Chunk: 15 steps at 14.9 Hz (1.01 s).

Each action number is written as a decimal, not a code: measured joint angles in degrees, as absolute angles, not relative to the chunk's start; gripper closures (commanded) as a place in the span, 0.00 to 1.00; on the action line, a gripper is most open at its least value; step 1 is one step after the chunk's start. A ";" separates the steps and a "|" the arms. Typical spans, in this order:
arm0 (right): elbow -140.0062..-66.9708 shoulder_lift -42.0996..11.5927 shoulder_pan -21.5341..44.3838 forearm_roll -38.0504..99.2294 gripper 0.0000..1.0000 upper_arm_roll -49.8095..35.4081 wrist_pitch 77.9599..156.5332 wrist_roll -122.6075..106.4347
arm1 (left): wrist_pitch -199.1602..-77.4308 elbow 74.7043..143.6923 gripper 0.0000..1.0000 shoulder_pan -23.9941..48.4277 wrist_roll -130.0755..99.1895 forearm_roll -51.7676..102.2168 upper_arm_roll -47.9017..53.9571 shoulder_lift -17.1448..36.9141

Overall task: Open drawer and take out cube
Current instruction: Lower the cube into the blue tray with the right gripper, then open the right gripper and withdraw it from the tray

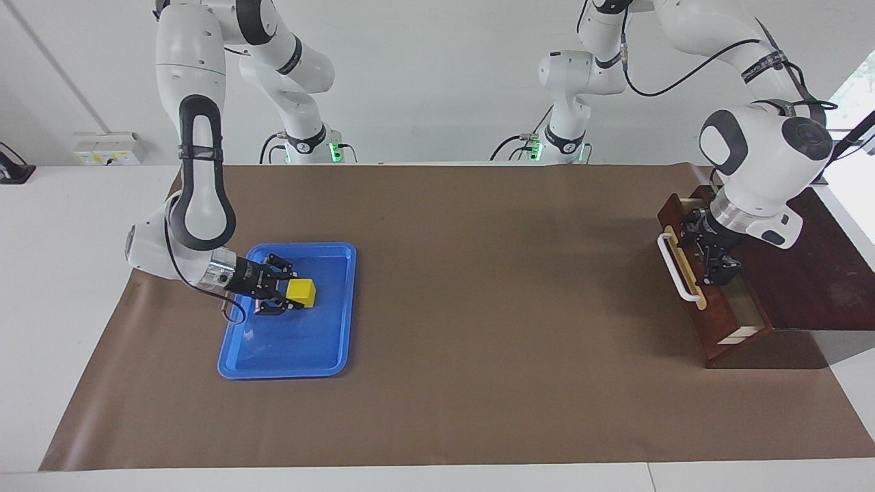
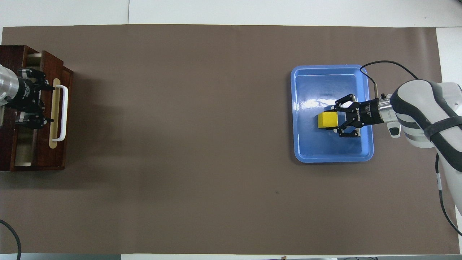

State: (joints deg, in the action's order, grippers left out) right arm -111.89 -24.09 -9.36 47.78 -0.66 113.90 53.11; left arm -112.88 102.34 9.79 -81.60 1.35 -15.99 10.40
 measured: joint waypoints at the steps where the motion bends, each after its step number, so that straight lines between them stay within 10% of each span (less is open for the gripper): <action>1: -111.90 -24.06 -9.36 47.78 0.35 -0.66 113.90 53.05 | -112.89 102.34 0.00 8.88 -80.34 1.34 -16.01 10.40; 8: -109.32 -23.17 -9.41 46.24 0.00 0.26 111.35 52.85 | -112.97 102.35 0.00 6.19 -75.19 1.41 -15.84 10.32; 15: -102.78 -10.30 -7.91 26.58 0.00 -0.14 103.33 53.68 | -106.00 99.01 0.00 6.29 -70.88 1.18 -15.37 9.48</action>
